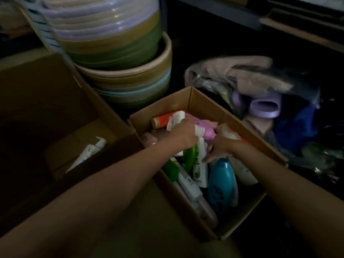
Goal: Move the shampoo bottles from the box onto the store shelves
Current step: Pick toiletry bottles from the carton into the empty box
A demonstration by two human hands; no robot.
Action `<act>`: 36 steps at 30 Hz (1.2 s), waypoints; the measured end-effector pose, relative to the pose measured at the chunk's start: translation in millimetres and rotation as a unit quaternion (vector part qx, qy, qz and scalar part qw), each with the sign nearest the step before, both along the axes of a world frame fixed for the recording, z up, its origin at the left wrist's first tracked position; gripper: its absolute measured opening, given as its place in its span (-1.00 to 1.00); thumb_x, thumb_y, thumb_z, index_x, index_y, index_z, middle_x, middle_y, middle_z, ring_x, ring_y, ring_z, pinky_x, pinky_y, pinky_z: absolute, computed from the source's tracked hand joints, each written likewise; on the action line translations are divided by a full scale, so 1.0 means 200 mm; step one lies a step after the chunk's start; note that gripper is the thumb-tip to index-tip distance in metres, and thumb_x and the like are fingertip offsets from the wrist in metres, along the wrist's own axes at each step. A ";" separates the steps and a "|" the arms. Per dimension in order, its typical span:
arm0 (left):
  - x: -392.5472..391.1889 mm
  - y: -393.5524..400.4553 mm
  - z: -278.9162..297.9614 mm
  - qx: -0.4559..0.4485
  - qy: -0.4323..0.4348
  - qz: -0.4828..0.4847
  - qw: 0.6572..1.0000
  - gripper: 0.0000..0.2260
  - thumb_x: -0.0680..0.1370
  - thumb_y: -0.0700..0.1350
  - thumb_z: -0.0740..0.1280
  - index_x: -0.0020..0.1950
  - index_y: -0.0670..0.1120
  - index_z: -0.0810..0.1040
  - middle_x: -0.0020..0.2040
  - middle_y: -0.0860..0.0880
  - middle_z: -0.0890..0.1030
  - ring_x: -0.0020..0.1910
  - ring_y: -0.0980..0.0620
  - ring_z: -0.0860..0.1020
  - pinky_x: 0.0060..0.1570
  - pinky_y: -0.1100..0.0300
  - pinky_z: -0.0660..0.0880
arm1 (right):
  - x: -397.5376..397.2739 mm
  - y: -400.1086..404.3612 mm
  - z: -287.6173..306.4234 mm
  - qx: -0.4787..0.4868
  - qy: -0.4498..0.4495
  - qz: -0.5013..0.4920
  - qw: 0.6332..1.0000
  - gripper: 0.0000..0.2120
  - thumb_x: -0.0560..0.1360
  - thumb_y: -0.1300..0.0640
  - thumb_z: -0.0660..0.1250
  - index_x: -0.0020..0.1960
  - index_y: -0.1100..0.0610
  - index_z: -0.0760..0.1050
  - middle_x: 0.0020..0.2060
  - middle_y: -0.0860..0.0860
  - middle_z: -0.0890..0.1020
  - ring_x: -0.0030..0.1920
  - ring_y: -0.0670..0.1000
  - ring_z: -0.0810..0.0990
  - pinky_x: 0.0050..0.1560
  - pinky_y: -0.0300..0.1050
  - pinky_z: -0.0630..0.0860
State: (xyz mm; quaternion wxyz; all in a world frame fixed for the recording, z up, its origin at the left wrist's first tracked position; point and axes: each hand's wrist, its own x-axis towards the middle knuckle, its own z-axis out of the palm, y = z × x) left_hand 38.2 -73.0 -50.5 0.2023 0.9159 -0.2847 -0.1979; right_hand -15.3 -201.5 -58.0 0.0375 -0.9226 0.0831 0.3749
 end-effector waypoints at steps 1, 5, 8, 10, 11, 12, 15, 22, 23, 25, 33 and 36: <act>0.00 0.01 -0.04 0.024 0.004 -0.005 1.000 -0.47 0.53 -0.13 0.29 0.43 -0.22 0.17 0.33 -0.24 0.35 0.29 -0.24 0.39 0.17 0.03 0.36 | -0.02 0.00 -0.04 -0.008 0.009 0.002 1.000 -0.34 0.44 -0.20 0.34 0.39 0.15 0.33 0.37 0.15 0.34 0.36 0.15 0.29 0.27 -0.13 0.30; -0.03 0.04 -0.11 0.107 0.016 -0.072 0.991 -0.44 0.50 -0.10 0.32 0.43 -0.15 0.15 0.32 -0.20 0.33 0.28 -0.26 0.37 0.21 -0.08 0.36 | -0.09 0.04 -0.14 -0.045 -0.054 0.050 0.996 -0.41 0.54 0.04 0.23 0.48 0.16 0.11 0.38 0.22 0.29 0.33 0.26 0.34 0.27 0.03 0.34; -0.06 0.05 -0.15 0.085 0.099 -0.102 0.986 -0.40 0.47 -0.17 0.37 0.42 -0.18 0.17 0.33 -0.19 0.36 0.31 -0.17 0.37 0.25 0.03 0.35 | -0.13 0.10 -0.13 -0.014 -0.049 0.037 0.998 -0.36 0.39 0.00 0.46 0.32 0.28 0.33 0.27 0.18 0.40 0.09 0.14 0.48 -0.15 -0.13 0.41; -0.08 0.05 -0.17 0.081 0.160 -0.108 0.978 -0.39 0.46 -0.20 0.39 0.43 -0.20 0.18 0.33 -0.18 0.39 0.28 -0.13 0.41 0.18 0.13 0.38 | -0.12 0.10 -0.12 0.028 -0.035 0.006 0.999 -0.44 0.35 -0.03 0.50 0.19 0.28 0.44 0.16 0.17 0.52 -0.10 0.04 0.46 -0.40 -0.25 0.31; -0.09 0.05 -0.17 0.085 0.185 -0.105 0.973 -0.41 0.46 -0.20 0.40 0.41 -0.20 0.21 0.32 -0.18 0.41 0.26 -0.12 0.43 0.12 0.18 0.39 | -0.11 0.09 -0.12 0.035 -0.039 0.004 0.999 -0.48 0.35 -0.01 0.50 0.15 0.27 0.47 0.12 0.16 0.55 -0.12 0.03 0.47 -0.45 -0.27 0.30; -0.10 0.05 -0.17 0.086 0.199 -0.102 0.971 -0.45 0.47 -0.20 0.39 0.39 -0.20 0.25 0.30 -0.17 0.43 0.24 -0.11 0.45 0.06 0.21 0.38 | -0.11 0.09 -0.11 0.037 -0.045 0.011 0.998 -0.52 0.34 0.01 0.51 0.12 0.27 0.49 0.09 0.16 0.56 -0.11 0.04 0.51 -0.49 -0.27 0.32; -0.13 0.04 -0.17 0.064 0.222 -0.097 0.968 -0.55 0.49 -0.23 0.37 0.34 -0.24 0.34 0.30 -0.19 0.45 0.24 -0.10 0.45 0.00 0.27 0.38 | -0.10 0.09 -0.08 0.028 -0.102 0.011 0.994 -0.62 0.36 0.08 0.50 0.07 0.27 0.51 0.07 0.15 0.59 0.04 0.09 0.58 -0.21 -0.17 0.47; -0.13 0.02 -0.21 -0.143 0.411 0.004 0.900 -0.38 0.38 -0.20 0.49 0.38 -0.13 0.34 0.31 -0.06 0.48 0.27 0.03 0.45 0.34 0.09 0.35 | 0.12 0.06 0.21 0.045 -0.250 0.102 0.962 -0.67 0.33 0.06 0.51 0.00 0.20 0.54 -0.11 0.06 0.55 -0.08 0.02 0.49 -0.13 -0.15 0.36; -0.13 0.00 -0.23 -0.186 0.404 0.046 0.895 -0.39 0.34 -0.18 0.52 0.34 -0.13 0.40 0.25 -0.06 0.54 0.25 0.00 0.49 0.31 0.05 0.39 | 0.16 0.05 0.28 0.071 -0.271 0.109 0.954 -0.70 0.33 0.06 0.51 -0.02 0.19 0.57 -0.15 0.03 0.56 -0.12 0.00 0.48 -0.14 -0.18 0.34; -0.10 0.00 -0.23 -0.263 0.369 0.126 0.882 -0.52 0.33 -0.17 0.54 0.20 -0.07 0.49 0.10 0.00 0.61 0.12 0.03 0.57 0.12 0.14 0.52 | 0.22 0.00 0.34 0.147 -0.314 0.094 0.933 -0.76 0.35 0.08 0.49 -0.04 0.18 0.62 -0.14 0.01 0.64 -0.09 -0.01 0.55 -0.08 -0.17 0.40; -0.09 0.02 -0.35 -0.309 0.336 0.189 0.869 -0.66 0.39 -0.20 0.49 0.05 0.01 0.43 0.00 0.01 0.58 -0.05 0.10 0.58 -0.16 0.25 0.58 | 0.19 -0.18 -0.02 0.375 -0.296 -0.291 0.829 -0.80 0.53 0.06 0.31 -0.01 0.20 0.57 -0.19 0.05 0.57 -0.16 -0.04 0.55 -0.15 -0.20 0.45; -0.08 -0.04 -0.41 -0.295 0.279 0.240 0.882 -0.74 0.41 -0.22 0.46 -0.23 -0.03 0.38 0.01 -0.18 0.60 0.03 -0.12 0.59 0.04 -0.06 0.56 | 0.24 -0.29 -0.17 0.109 -0.323 -0.281 0.897 -0.67 0.51 -0.02 0.22 0.15 0.15 0.55 0.12 0.13 0.55 0.17 0.15 0.49 0.14 -0.06 0.38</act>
